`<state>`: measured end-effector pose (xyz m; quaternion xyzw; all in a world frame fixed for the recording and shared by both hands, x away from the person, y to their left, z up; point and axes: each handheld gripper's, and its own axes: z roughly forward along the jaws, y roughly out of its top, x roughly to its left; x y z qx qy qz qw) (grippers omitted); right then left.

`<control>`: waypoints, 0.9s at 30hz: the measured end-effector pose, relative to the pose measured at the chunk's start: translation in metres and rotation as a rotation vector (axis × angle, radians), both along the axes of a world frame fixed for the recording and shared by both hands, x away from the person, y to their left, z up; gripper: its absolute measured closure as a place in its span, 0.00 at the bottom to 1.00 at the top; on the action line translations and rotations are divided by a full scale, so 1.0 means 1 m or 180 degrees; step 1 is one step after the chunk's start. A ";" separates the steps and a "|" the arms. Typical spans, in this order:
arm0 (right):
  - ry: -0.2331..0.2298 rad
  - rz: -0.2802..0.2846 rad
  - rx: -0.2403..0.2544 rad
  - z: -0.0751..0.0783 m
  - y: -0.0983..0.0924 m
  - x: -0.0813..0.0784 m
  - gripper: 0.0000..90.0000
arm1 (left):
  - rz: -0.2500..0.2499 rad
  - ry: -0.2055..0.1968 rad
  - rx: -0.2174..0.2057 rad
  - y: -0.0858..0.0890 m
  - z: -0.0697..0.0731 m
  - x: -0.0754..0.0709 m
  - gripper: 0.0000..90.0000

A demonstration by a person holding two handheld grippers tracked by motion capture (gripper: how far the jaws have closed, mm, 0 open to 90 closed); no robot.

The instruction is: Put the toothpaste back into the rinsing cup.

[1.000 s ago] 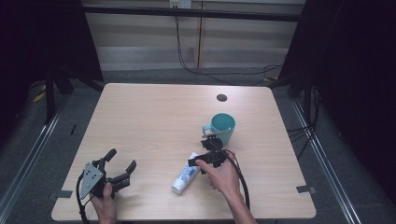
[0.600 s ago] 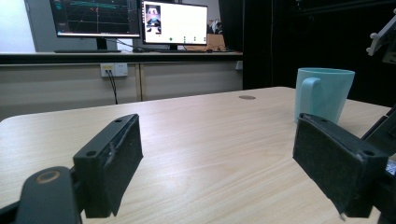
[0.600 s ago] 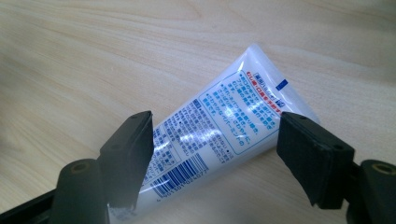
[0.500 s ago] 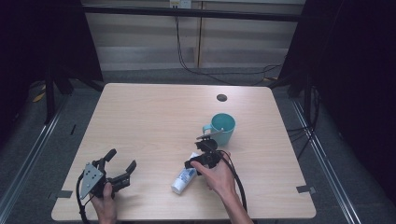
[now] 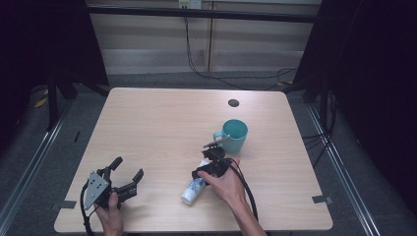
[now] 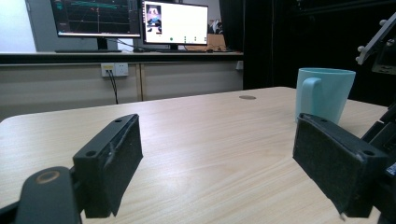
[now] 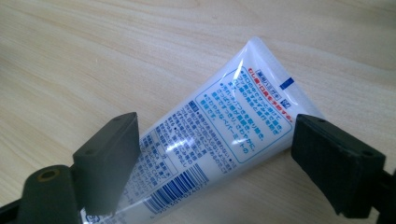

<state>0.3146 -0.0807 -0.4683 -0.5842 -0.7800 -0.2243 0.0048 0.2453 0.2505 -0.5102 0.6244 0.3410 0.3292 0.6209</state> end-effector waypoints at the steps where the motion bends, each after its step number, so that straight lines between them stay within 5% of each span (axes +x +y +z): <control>1: 0.0016 -0.0016 0.0008 0.000 0.001 0.001 0.16 | -0.0001 0.0001 0.0027 0.000 0.000 0.000 0.17; 12: 0.0008 -0.0019 -0.0035 -0.003 0.003 0.002 0.13 | -0.0002 0.0000 -0.0012 0.000 0.000 0.000 0.17; 21: 0.0041 -0.0009 -0.0058 -0.001 0.002 0.004 0.20 | -0.0008 0.0007 -0.0012 0.000 0.000 0.000 0.17; 27: 0.0013 -0.0013 -0.0137 -0.003 0.009 0.004 0.14 | -0.0008 0.0005 -0.0009 0.000 0.000 0.000 0.17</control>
